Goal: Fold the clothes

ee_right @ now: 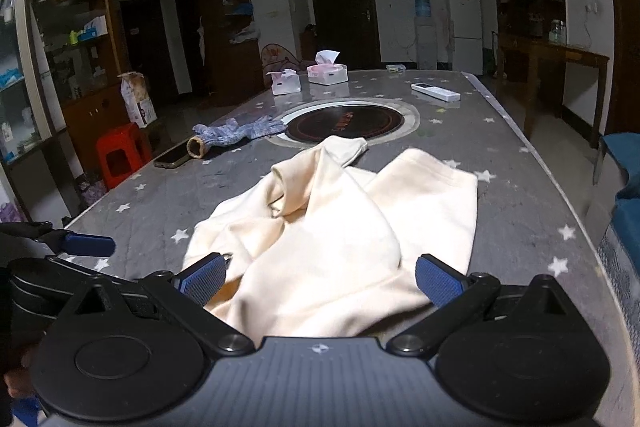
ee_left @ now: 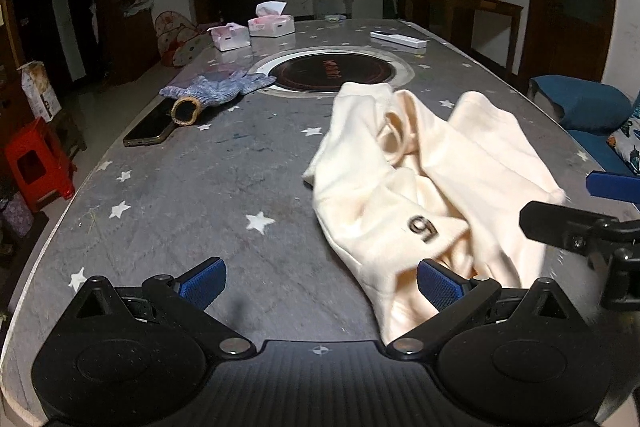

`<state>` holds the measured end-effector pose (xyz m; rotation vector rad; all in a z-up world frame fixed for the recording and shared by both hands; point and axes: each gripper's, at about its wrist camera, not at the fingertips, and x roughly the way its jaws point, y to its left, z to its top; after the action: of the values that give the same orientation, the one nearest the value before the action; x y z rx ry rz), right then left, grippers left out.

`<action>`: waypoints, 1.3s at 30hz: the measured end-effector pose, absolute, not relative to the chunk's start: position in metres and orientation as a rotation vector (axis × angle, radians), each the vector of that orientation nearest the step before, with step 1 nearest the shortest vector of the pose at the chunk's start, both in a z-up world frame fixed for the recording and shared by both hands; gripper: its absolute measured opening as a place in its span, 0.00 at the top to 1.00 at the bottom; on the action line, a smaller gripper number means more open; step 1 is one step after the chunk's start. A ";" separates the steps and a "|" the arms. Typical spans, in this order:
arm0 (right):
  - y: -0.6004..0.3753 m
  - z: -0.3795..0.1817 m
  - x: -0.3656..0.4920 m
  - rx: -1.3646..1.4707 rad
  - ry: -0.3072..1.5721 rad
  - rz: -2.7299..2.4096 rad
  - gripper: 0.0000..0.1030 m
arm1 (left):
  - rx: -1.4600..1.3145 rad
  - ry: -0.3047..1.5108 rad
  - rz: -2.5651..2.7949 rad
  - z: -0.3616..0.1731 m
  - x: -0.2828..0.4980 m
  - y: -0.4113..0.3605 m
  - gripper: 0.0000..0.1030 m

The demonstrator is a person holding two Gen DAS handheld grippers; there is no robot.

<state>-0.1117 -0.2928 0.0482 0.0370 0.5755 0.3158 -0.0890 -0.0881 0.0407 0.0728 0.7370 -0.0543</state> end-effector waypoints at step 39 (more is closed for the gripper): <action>-0.270 0.031 0.067 -0.006 0.760 0.465 0.65 | 0.089 0.695 -0.154 0.058 0.026 -0.066 0.10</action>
<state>0.0674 -0.2699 0.0312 -0.0059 0.7598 0.4655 0.0256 -0.0660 0.0579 0.0892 0.6955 -0.1540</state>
